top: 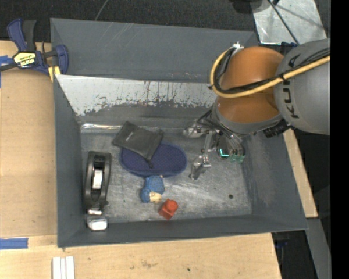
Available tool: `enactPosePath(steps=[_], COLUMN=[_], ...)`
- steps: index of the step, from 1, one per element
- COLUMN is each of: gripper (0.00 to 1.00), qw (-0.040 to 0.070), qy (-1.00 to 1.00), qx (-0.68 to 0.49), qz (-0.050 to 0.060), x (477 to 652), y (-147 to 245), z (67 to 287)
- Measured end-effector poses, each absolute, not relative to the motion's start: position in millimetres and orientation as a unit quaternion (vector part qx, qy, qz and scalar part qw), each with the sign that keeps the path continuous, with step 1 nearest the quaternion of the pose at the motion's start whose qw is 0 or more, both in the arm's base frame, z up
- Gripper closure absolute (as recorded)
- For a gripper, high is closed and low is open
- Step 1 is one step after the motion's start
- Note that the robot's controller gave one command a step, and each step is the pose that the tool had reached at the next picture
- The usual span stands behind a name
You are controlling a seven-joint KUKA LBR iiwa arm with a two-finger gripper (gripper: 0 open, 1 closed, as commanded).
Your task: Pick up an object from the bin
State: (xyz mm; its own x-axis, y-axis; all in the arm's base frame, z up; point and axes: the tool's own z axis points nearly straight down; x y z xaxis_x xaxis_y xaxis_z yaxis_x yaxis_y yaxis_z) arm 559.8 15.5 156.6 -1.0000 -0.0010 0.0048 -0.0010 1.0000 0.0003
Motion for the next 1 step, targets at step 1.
enactPosePath(steps=[1], gripper=[0.0], qw=[-0.003], qy=[-0.982], qx=[0.189], qz=[0.001], x=[603.3], y=[68.6], z=[74.1])
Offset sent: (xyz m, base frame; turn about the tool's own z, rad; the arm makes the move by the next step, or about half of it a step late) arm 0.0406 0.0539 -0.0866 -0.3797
